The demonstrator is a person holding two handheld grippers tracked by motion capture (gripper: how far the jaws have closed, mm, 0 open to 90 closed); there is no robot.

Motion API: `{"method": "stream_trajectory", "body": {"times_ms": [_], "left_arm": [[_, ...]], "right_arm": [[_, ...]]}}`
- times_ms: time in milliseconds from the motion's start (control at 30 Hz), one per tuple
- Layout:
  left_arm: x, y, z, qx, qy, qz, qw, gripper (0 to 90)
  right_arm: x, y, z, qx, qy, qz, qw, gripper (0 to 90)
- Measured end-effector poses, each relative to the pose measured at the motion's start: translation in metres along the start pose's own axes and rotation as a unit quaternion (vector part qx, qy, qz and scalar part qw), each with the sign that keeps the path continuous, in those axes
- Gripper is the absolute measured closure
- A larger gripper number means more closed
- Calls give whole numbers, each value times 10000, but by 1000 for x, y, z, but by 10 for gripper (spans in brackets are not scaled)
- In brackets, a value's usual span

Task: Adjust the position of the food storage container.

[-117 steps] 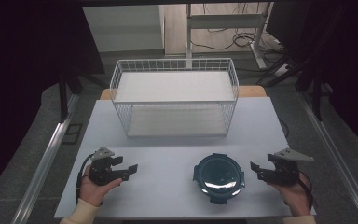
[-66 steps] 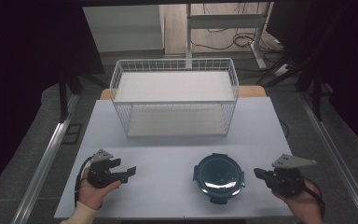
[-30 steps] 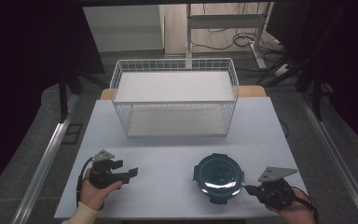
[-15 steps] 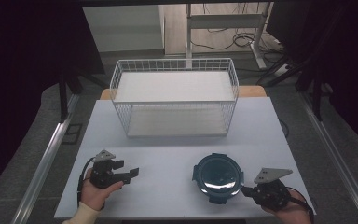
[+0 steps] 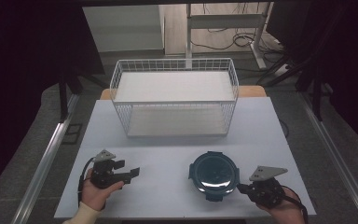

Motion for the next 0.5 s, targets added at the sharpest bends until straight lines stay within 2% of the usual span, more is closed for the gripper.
{"method": "stream_trajectory", "body": {"times_ms": [167, 367, 500], "left_arm": [[1, 1, 0, 15, -16, -17, 10000, 243], [0, -1, -1, -35, 0, -56, 10000, 243], [0, -1, -1, -30, -9, -62, 10000, 243]], "right_arm": [[-2, 7, -7, -19, -52, 88, 9999, 898], [0, 12, -13, -22, -84, 84, 9999, 898], [2, 17, -21, -10, -242, 132, 9996, 898]]}}
Point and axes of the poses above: each handheld gripper's, and its own axes: y roughly forward along the jaws, z roughly out of its underside, x roughly to its left, the point moved 7 cm from there along y, roughly forward along the jaws, and after that the axes turned 10 degrees about z, right-handed, at the moved point
